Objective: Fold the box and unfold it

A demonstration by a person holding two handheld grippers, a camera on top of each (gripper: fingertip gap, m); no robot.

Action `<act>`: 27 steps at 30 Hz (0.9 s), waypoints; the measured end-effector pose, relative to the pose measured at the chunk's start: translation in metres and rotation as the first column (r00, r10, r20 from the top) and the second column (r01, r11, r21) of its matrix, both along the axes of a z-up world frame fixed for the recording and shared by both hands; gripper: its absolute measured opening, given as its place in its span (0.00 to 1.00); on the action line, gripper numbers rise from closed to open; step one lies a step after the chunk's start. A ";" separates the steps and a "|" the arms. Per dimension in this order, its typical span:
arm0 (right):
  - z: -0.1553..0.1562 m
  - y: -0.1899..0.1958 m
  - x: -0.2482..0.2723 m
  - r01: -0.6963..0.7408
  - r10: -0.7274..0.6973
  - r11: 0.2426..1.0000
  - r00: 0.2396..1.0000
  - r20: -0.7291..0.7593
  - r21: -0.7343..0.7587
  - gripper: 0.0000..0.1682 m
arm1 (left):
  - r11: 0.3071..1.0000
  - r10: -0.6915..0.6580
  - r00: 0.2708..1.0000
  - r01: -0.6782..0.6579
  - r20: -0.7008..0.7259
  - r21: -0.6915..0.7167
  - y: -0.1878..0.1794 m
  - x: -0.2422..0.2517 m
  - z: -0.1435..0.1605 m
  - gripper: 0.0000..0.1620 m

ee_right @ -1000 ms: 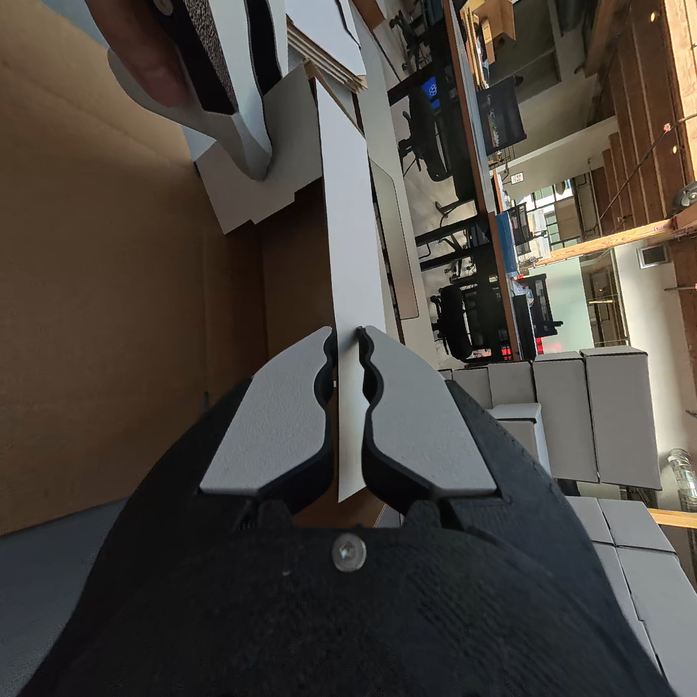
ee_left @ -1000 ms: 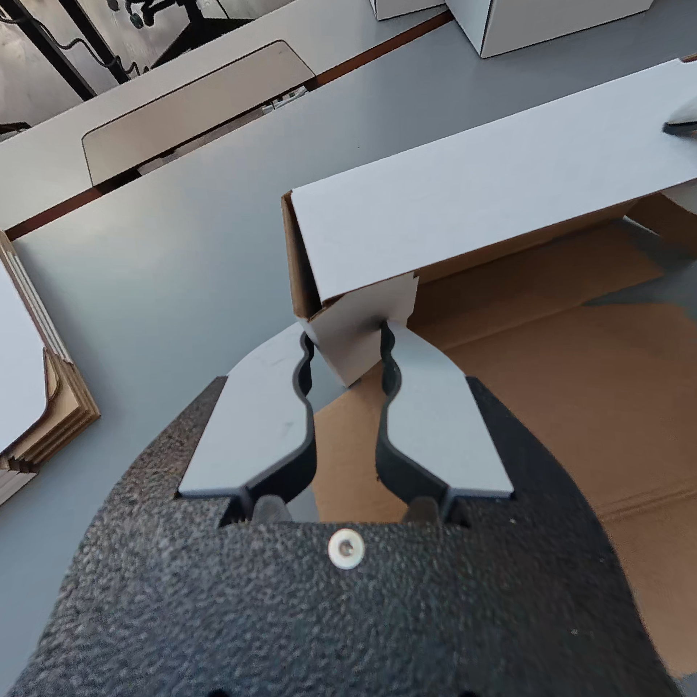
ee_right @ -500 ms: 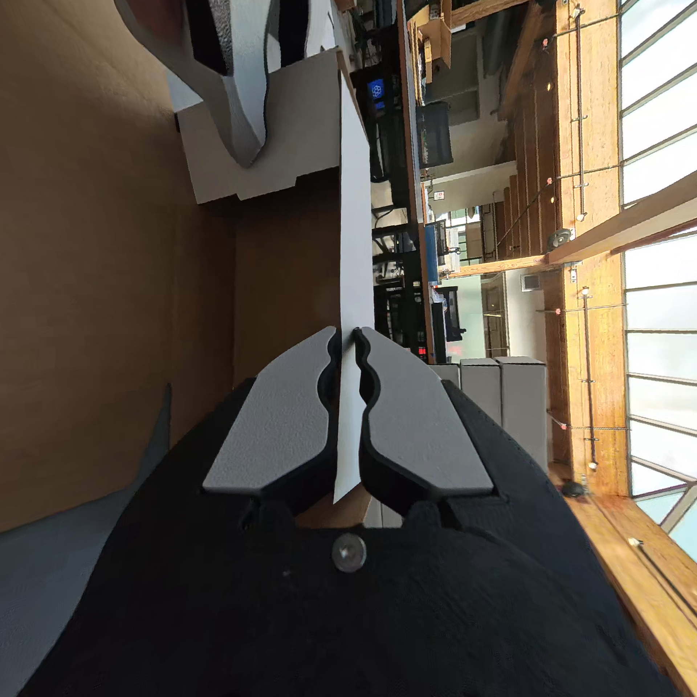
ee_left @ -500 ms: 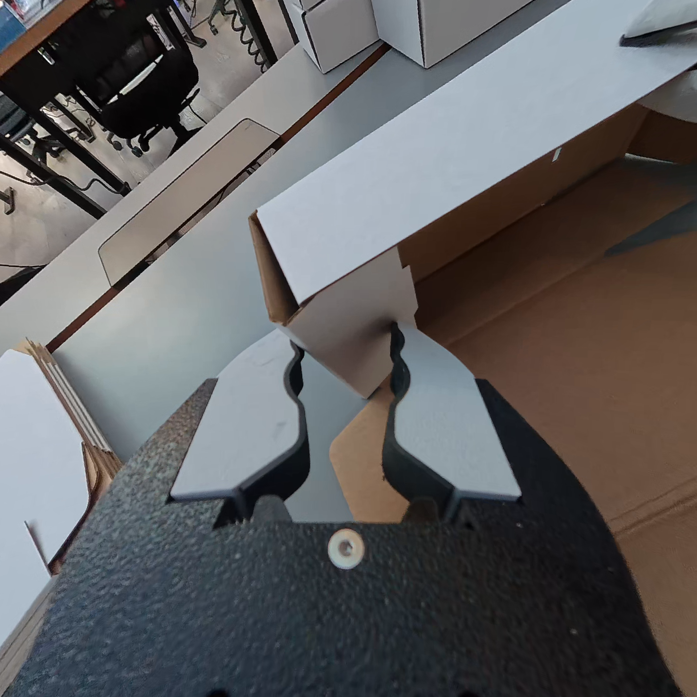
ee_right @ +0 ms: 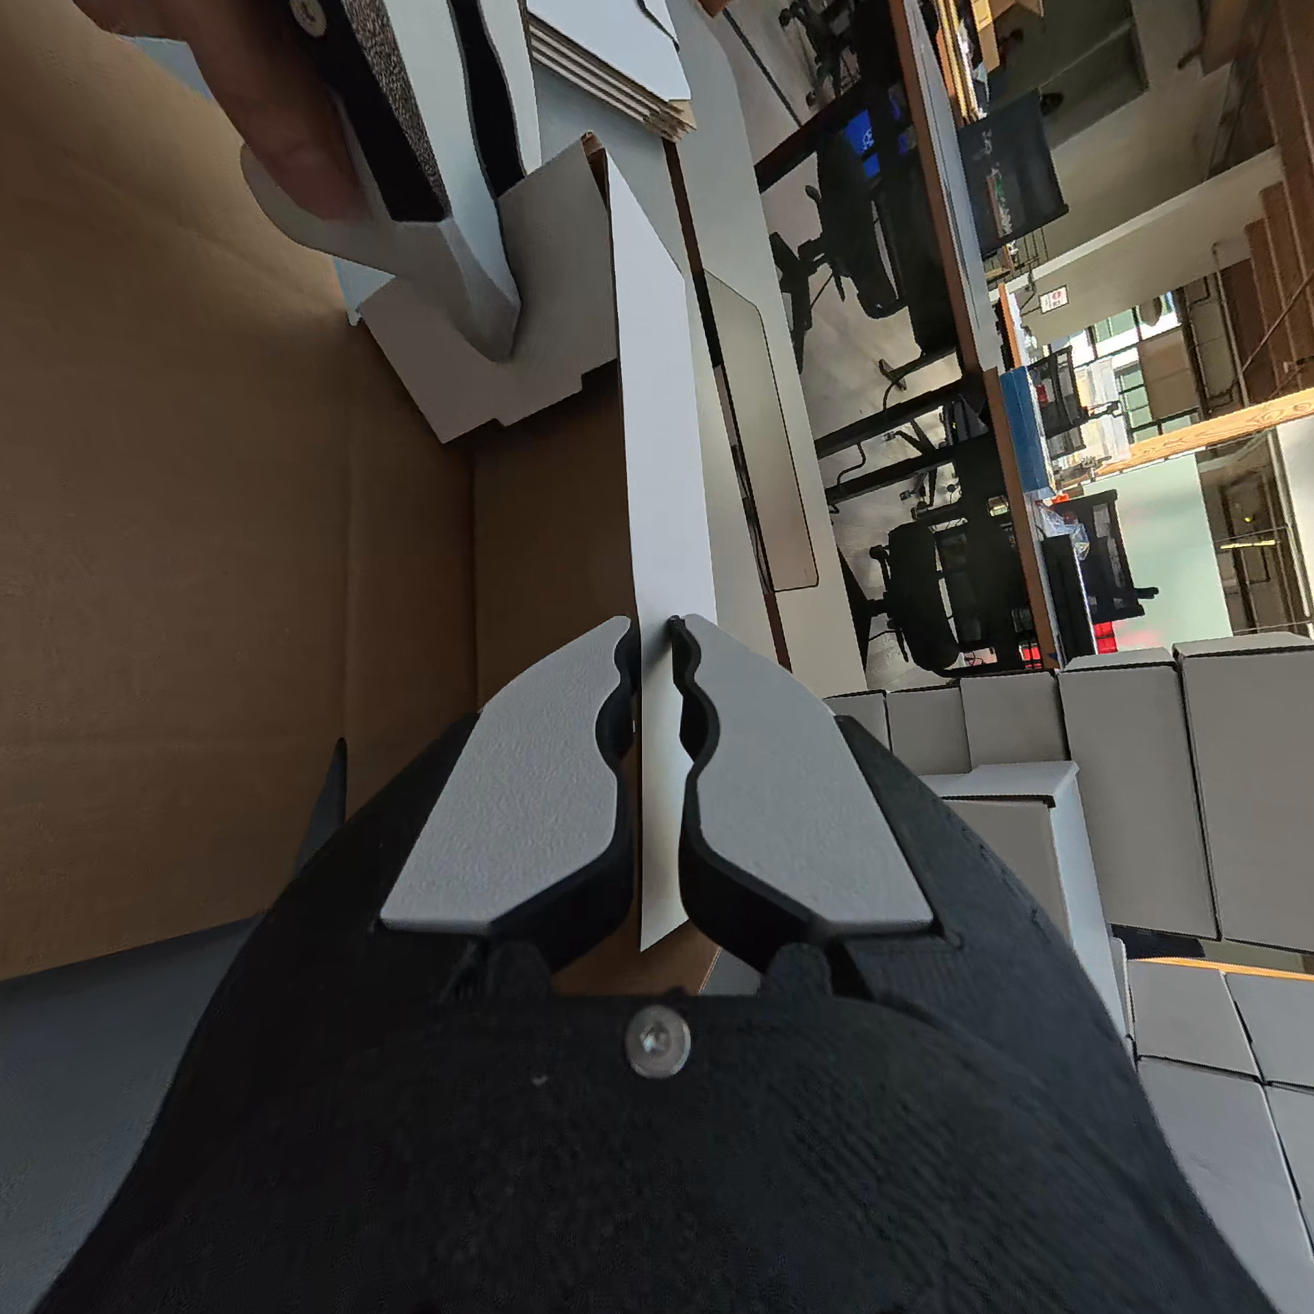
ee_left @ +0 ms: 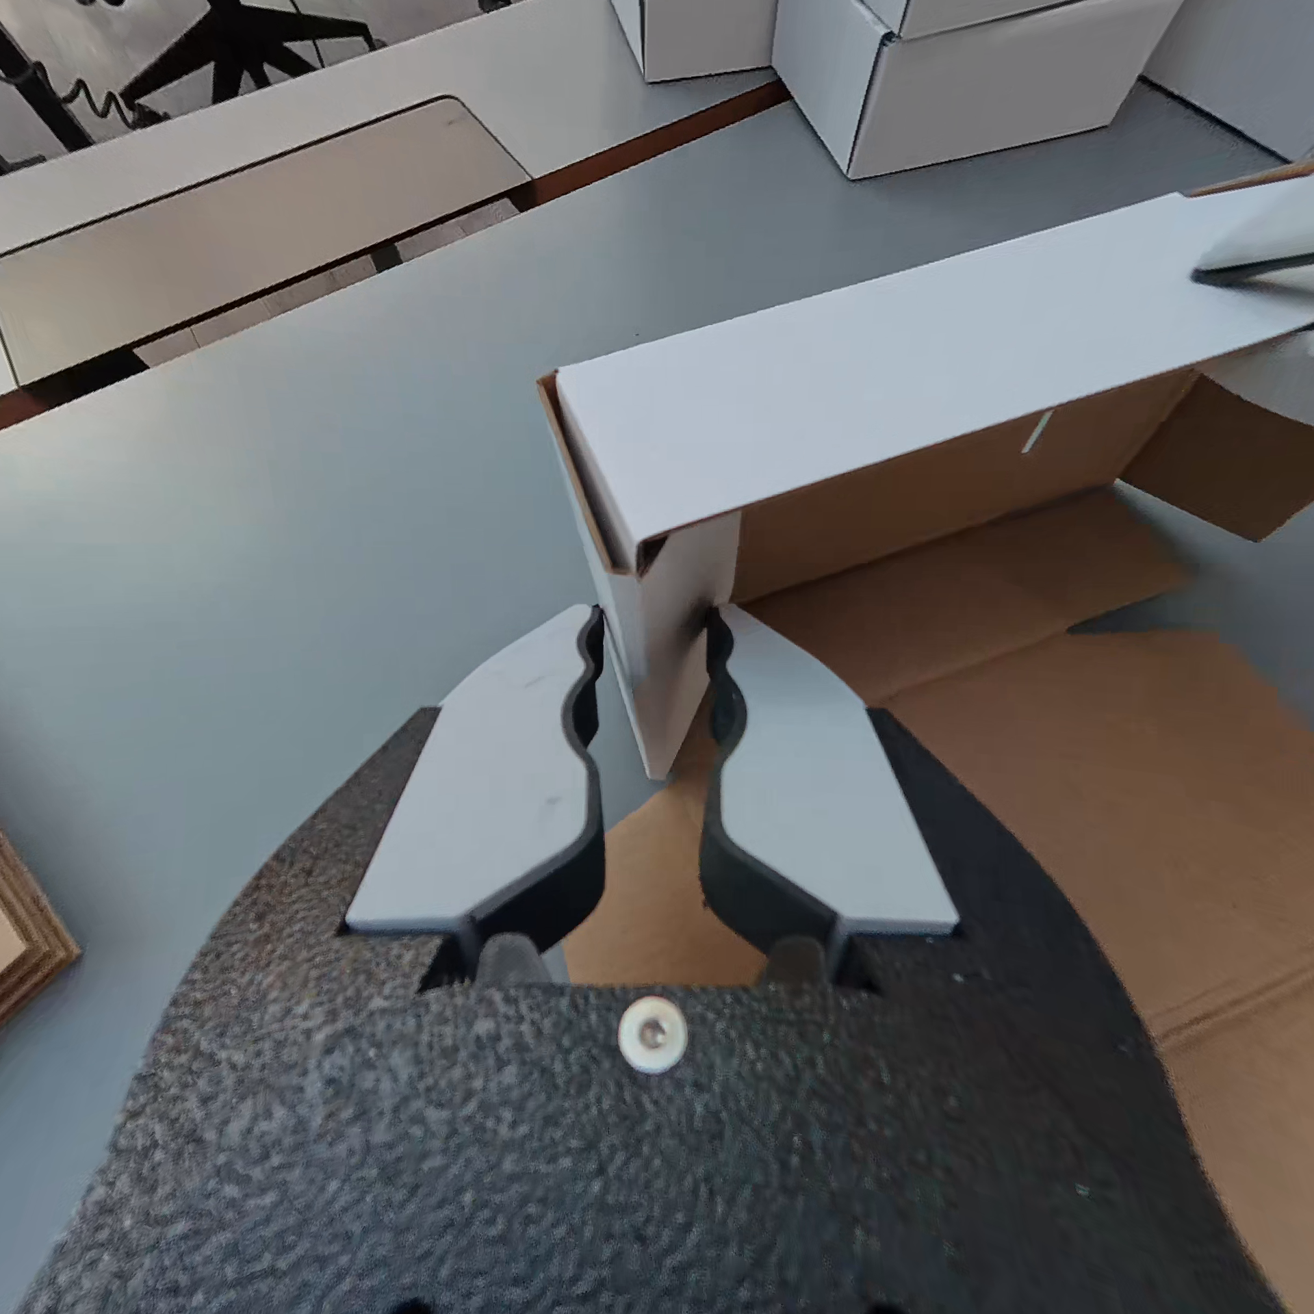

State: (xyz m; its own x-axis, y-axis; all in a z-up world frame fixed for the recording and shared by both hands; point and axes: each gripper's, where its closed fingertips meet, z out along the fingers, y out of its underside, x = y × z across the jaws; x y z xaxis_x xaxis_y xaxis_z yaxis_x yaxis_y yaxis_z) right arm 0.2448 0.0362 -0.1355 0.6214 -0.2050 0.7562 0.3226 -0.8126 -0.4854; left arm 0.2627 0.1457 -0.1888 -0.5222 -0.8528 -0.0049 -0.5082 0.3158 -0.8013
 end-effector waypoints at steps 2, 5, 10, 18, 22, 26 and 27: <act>0.000 0.000 0.000 0.000 0.000 1.000 1.000 0.012 -0.010 0.05 | 0.998 0.048 0.998 -0.049 0.032 0.038 0.000 0.006 -0.001 0.14; 0.000 0.000 -0.001 0.005 -0.005 1.000 1.000 0.009 0.000 0.05 | 0.988 0.117 0.989 -0.126 0.093 0.091 0.003 0.014 -0.003 0.11; -0.001 0.001 -0.003 0.032 -0.033 0.999 0.999 0.025 0.006 0.06 | 0.975 0.222 0.969 -0.219 0.105 -0.042 0.003 0.017 -0.003 0.08; -0.004 0.004 -0.009 0.076 -0.075 0.997 0.988 0.133 -0.001 0.06 | 0.930 0.367 0.921 -0.360 0.135 -0.070 0.010 0.016 -0.003 0.03; -0.004 0.005 -0.012 0.070 -0.068 0.997 0.992 0.109 -0.015 0.08 | 0.930 0.366 0.921 -0.359 0.132 -0.073 0.010 0.015 -0.004 0.04; 0.010 0.017 -0.031 -0.017 0.016 1.000 0.999 0.039 0.020 0.12 | 0.930 0.366 0.921 -0.358 0.131 -0.079 0.010 0.015 -0.004 0.04; 0.022 0.024 -0.037 -0.043 0.041 0.995 0.999 0.029 0.088 0.12 | 0.930 0.367 0.920 -0.360 0.134 -0.075 0.010 0.015 -0.004 0.04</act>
State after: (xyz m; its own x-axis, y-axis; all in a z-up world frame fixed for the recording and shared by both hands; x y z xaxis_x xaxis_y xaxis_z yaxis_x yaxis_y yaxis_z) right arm 0.2079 0.0606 -0.1135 0.6108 -0.2459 0.7526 0.3695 -0.7522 -0.5456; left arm 0.2773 0.1558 -0.1925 -0.1729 -0.9849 -0.0109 -0.4593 0.0904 -0.8837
